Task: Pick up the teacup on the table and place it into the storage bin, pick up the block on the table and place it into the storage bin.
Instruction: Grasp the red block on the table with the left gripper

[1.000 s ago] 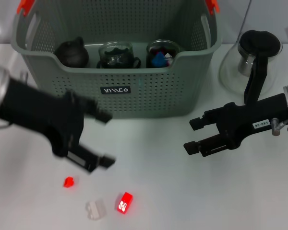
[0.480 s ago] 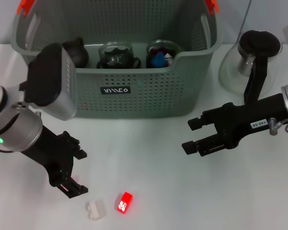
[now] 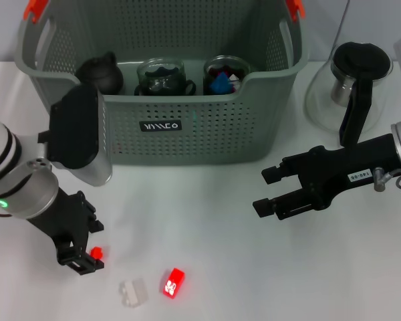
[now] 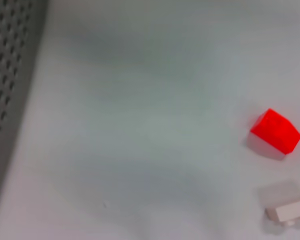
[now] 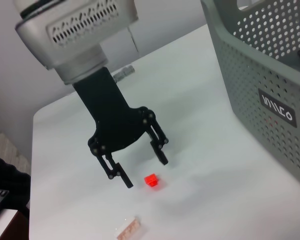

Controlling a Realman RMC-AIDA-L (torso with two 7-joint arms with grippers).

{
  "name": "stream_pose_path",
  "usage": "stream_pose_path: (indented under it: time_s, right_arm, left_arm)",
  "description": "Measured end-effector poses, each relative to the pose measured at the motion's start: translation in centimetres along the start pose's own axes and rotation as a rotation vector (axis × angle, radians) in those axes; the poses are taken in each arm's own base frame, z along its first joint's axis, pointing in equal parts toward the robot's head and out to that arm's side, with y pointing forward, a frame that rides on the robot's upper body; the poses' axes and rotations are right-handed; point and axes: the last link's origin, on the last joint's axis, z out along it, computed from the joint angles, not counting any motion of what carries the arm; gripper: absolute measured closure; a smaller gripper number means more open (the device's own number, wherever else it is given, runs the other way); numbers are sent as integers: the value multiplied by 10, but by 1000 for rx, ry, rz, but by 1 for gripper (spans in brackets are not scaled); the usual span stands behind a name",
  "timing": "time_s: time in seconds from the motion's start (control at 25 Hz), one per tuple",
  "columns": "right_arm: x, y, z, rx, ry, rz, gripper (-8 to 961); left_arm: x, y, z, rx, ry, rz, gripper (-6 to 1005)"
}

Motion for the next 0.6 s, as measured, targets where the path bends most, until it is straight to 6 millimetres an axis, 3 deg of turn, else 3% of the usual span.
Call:
stream_pose_path:
  time_s: [0.24, 0.6]
  right_arm:
    - [-1, 0, 1, -2, 0, -1, 120]
    - [-1, -2, 2, 5, -2, -2, 120]
  left_arm:
    - [-1, -1, 12, -6, -18, 2, 425]
    - [-5, -2, 22, -6, -27, -6, 480]
